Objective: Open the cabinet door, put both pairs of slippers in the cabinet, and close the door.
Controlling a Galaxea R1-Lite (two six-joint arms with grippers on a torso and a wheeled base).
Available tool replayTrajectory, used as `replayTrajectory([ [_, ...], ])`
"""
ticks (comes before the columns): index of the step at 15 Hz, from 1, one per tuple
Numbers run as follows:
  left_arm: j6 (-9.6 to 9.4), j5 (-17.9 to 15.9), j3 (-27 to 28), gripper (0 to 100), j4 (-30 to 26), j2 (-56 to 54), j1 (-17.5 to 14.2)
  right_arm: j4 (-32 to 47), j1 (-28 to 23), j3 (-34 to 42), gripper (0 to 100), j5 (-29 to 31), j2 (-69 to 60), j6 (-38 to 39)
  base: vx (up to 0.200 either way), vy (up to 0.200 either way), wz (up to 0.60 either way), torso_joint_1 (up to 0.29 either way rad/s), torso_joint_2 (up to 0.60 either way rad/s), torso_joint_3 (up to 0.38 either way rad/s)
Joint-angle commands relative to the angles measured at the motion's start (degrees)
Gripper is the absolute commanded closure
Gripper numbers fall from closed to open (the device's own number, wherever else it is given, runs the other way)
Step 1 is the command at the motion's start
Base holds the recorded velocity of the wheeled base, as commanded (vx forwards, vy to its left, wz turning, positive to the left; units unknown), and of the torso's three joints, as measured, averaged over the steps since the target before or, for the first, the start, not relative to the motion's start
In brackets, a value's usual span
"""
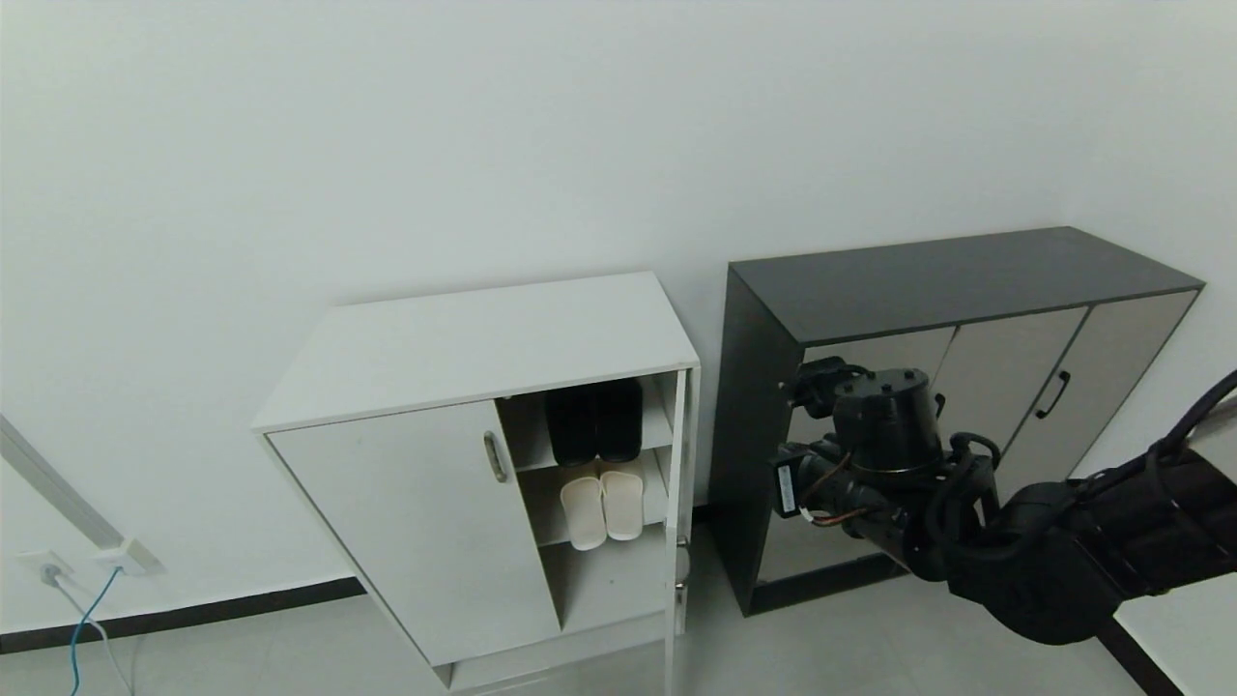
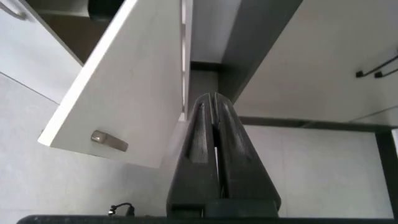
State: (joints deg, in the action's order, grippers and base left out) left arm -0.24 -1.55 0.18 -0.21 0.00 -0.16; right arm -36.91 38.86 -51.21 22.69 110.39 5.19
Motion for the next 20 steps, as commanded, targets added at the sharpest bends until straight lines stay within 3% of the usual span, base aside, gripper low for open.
replayTrajectory([
  [1,-0.02,0.05,-0.01,100,0.03,0.09,-0.02,0.09,0.07,0.24,100,0.08,-0.79,-0.01,0.000,0.000,0.60,-0.002,0.01,0.002],
  [4,-0.02,-0.03,-0.01,100,-0.06,0.09,-0.02,-0.09,0.07,0.68,100,-0.10,-0.70,-0.01,0.000,0.000,0.60,0.002,0.00,-0.001],
  [20,-0.02,-0.03,-0.01,100,-0.06,0.09,-0.02,-5.01,-2.83,8.06,100,0.69,3.52,-9.85,0.000,0.000,0.00,0.000,0.00,0.000],
])
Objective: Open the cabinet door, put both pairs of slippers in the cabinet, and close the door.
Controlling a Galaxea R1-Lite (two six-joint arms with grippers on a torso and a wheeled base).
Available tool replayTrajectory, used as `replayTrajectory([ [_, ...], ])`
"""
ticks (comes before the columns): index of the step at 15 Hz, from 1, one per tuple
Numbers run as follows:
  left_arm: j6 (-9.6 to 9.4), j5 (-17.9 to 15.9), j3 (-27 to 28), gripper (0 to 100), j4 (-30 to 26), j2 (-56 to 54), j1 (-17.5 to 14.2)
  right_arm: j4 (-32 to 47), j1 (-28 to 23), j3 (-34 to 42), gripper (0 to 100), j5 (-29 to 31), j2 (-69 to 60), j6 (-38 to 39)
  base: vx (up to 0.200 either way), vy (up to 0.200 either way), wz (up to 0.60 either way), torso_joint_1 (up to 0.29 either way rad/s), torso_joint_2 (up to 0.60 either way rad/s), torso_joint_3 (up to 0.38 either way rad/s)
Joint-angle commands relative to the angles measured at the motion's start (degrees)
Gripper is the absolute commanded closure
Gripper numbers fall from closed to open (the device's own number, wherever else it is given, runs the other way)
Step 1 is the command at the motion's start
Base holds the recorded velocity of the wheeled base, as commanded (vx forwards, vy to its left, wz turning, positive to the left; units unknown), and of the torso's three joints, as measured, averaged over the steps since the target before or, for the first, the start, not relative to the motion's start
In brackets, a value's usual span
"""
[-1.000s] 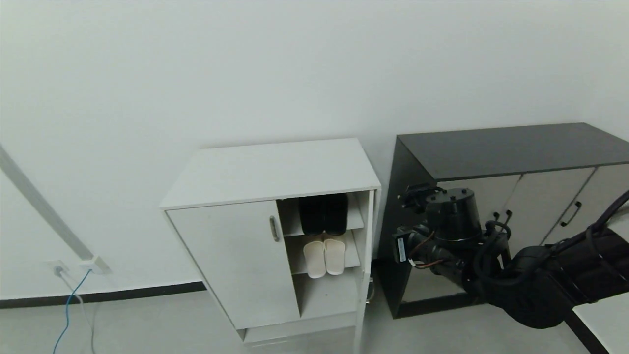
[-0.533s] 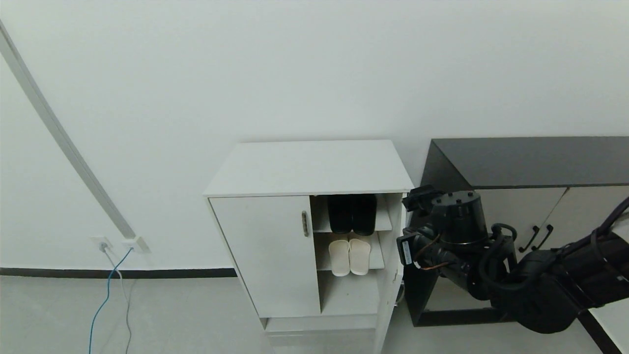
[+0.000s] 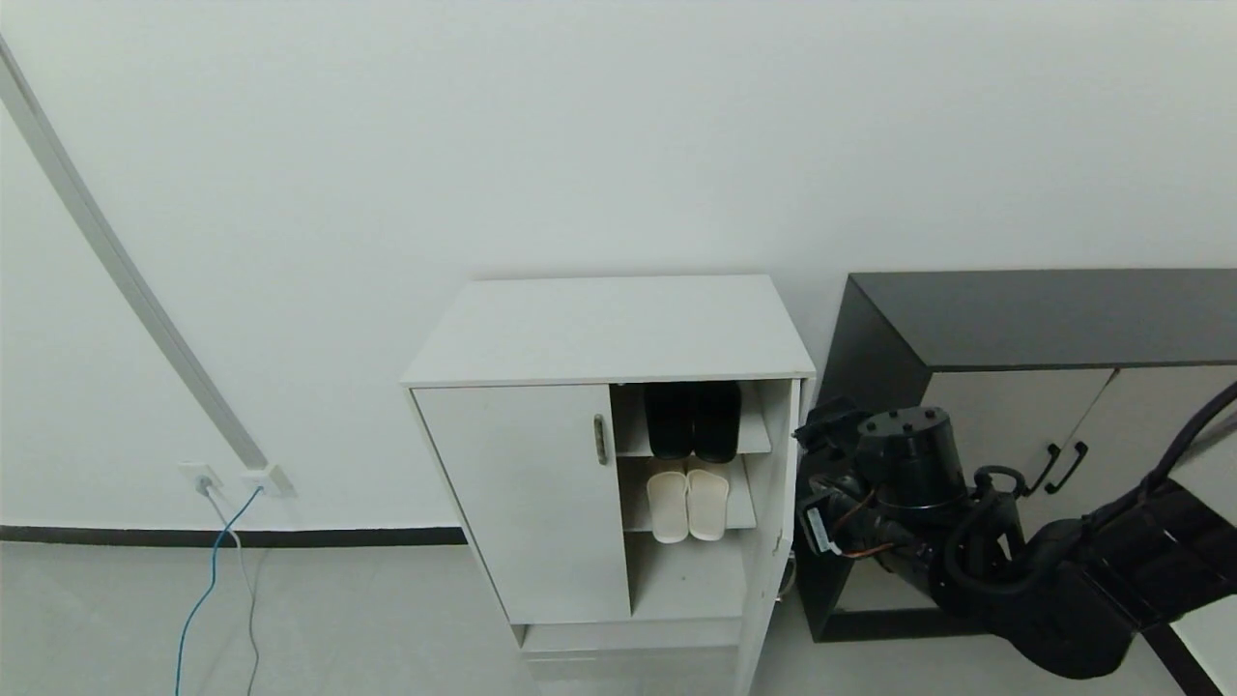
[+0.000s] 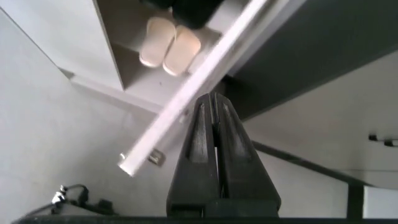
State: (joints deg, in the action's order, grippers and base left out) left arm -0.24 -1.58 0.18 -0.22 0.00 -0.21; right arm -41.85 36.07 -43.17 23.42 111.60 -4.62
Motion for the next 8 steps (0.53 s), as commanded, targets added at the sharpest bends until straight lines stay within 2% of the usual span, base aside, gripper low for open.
replayTrajectory([
  [1,-0.02,0.00,-0.01,100,-0.04,0.09,0.03,-0.07,-0.04,-0.08,100,-0.04,3.44,-0.04,0.000,0.000,0.00,0.000,0.00,0.000],
  [5,-0.02,0.00,-0.01,100,-0.04,0.09,0.03,-1.04,0.23,-1.22,100,-0.13,7.40,0.23,0.000,0.000,0.00,0.000,0.00,0.000],
  [8,-0.02,0.00,-0.01,100,-0.04,0.09,0.03,-8.16,1.46,-3.24,100,-1.09,11.44,2.60,0.000,0.000,0.00,0.000,0.00,0.000],
])
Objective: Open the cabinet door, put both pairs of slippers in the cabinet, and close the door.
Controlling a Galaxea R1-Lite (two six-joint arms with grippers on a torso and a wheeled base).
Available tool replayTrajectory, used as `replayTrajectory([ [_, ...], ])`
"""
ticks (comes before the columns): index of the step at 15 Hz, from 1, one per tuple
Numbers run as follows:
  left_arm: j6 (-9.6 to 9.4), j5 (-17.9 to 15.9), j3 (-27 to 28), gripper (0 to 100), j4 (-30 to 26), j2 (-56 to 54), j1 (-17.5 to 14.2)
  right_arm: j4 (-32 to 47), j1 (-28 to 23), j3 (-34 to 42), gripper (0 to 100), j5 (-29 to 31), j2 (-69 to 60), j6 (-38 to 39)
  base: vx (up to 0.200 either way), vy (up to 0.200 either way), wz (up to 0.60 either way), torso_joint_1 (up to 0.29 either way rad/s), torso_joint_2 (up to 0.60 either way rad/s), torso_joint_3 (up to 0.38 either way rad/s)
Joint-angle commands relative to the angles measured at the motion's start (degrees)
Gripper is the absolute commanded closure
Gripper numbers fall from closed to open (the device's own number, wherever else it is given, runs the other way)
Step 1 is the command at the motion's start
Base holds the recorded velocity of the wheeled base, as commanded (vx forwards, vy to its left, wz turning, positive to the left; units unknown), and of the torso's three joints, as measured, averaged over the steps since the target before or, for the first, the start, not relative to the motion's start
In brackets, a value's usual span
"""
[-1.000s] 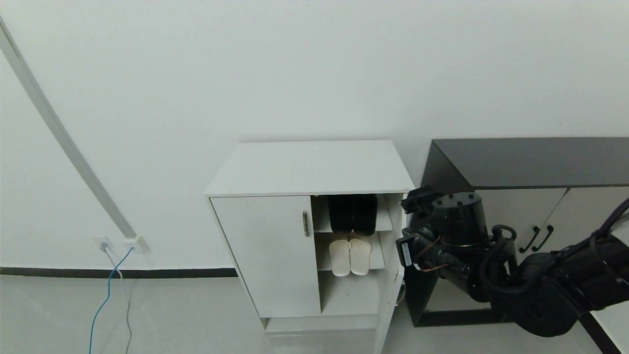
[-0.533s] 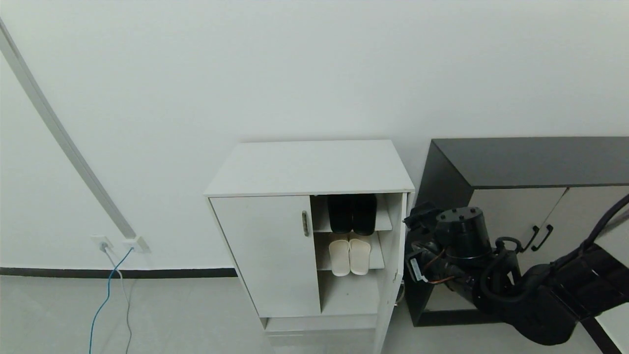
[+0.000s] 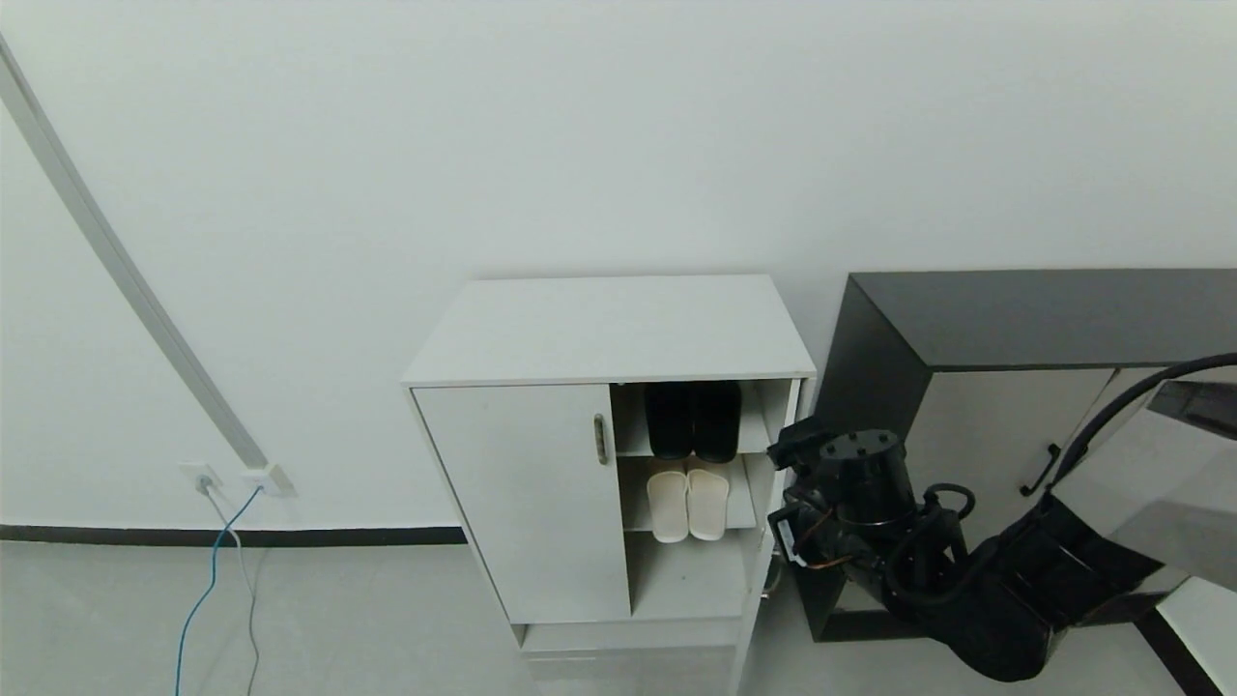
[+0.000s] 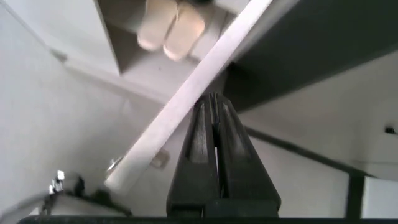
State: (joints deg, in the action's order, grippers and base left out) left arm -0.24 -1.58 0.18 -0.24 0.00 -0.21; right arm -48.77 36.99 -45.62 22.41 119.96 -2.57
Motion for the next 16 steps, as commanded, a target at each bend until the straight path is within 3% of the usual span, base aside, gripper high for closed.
replayTrajectory([
  [1,-0.02,0.00,-0.01,100,-0.02,0.09,0.03,-2.47,0.72,-1.14,100,-0.96,3.71,1.25,0.000,0.000,0.00,0.000,0.00,0.000],
  [5,-0.02,0.09,-0.01,100,0.07,0.09,0.03,-6.60,0.98,-2.90,100,-5.97,5.29,6.79,0.000,0.000,0.00,0.000,0.00,0.000],
  [8,-0.02,0.09,-0.01,100,0.07,0.00,0.03,-9.15,0.72,-1.67,100,-6.85,4.94,6.88,0.000,0.000,0.00,0.000,0.00,0.000],
  [16,-0.02,0.09,-0.01,100,-0.02,0.09,0.03,-23.74,1.07,13.98,100,-13.27,3.97,6.35,0.000,0.000,0.00,0.000,0.00,0.000],
])
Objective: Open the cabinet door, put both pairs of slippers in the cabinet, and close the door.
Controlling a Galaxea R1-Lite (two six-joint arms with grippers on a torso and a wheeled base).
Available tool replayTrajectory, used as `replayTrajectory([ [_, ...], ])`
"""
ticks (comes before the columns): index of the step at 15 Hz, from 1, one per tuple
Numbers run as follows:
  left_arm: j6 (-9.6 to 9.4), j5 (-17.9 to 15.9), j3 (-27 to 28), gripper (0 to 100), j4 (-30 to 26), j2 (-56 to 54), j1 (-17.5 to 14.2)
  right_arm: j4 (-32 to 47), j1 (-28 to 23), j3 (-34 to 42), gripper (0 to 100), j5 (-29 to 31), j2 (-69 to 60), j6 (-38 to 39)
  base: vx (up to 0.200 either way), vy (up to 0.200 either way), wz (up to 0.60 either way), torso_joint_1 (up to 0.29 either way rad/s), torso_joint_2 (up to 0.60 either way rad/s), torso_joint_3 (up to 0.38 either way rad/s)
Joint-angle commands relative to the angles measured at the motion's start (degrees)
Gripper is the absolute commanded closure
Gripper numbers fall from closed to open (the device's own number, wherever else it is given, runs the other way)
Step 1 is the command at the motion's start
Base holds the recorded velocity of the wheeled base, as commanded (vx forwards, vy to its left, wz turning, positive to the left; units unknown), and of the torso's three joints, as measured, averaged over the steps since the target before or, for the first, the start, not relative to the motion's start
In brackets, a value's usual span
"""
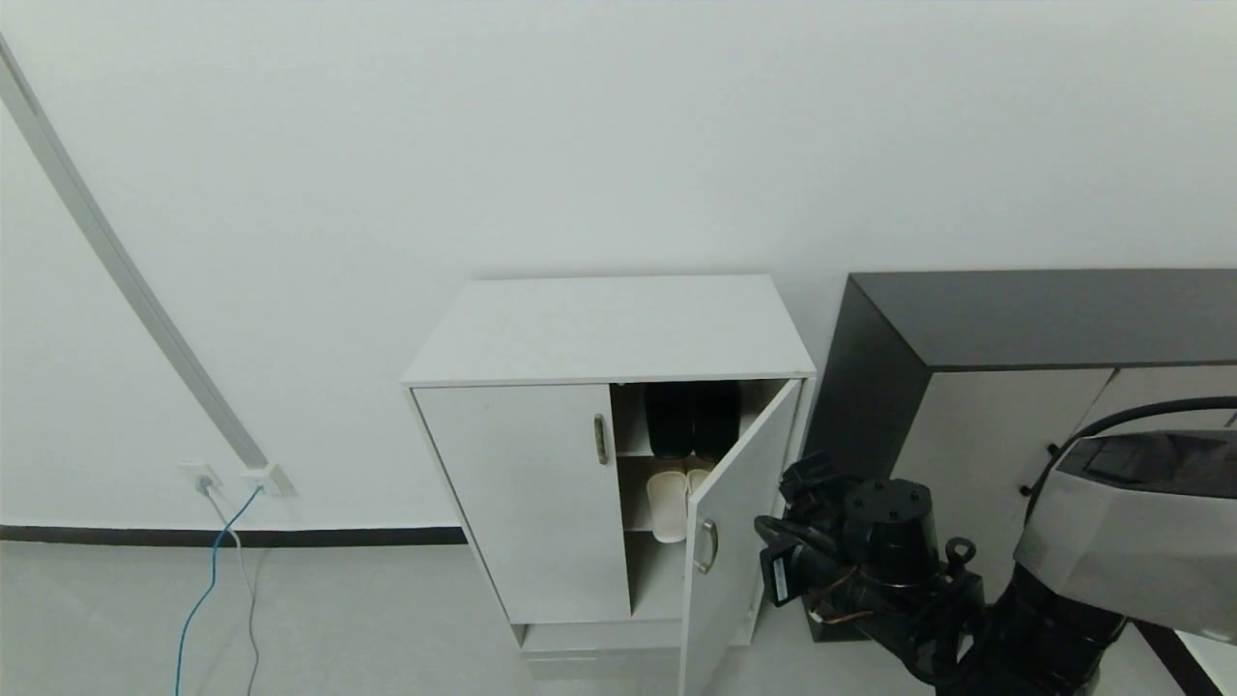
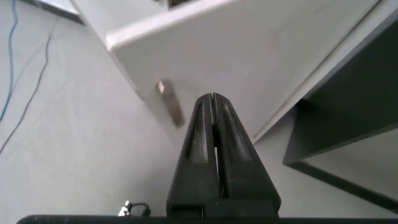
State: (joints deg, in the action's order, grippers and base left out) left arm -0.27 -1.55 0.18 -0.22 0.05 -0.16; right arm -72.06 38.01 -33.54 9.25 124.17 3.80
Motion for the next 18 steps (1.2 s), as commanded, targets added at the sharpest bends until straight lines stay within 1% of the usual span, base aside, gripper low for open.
replayTrajectory([
  [1,0.00,-0.03,-0.01,100,-0.04,0.04,-0.02,-1.42,0.13,2.69,100,-0.29,-0.16,-0.02,0.200,0.000,0.00,0.002,0.00,0.002],
  [5,0.00,0.05,-0.01,100,0.04,0.04,-0.02,-3.97,0.13,5.41,100,-0.46,-0.07,0.06,0.200,0.000,0.00,0.001,0.00,0.006],
  [7,0.00,0.05,-0.01,100,0.04,-0.05,-0.02,-4.76,-0.04,5.50,100,-1.69,-0.07,-0.02,0.000,0.000,0.00,0.000,0.00,0.000],
  [12,0.00,0.05,-0.01,100,0.04,0.04,-0.02,-4.76,-0.04,3.48,100,-1.69,1.95,-0.02,0.000,0.000,0.00,0.000,0.00,0.000],
  [14,0.00,0.05,-0.01,100,0.04,-0.05,-0.02,-4.67,-0.04,1.54,100,-1.69,3.09,-0.02,0.000,0.000,0.00,0.000,0.00,0.000],
  [18,0.00,-0.03,-0.01,100,-0.04,-0.05,-0.02,-4.14,-0.13,-5.14,100,-1.69,7.14,-0.11,0.000,0.000,0.00,0.000,0.00,0.000],
])
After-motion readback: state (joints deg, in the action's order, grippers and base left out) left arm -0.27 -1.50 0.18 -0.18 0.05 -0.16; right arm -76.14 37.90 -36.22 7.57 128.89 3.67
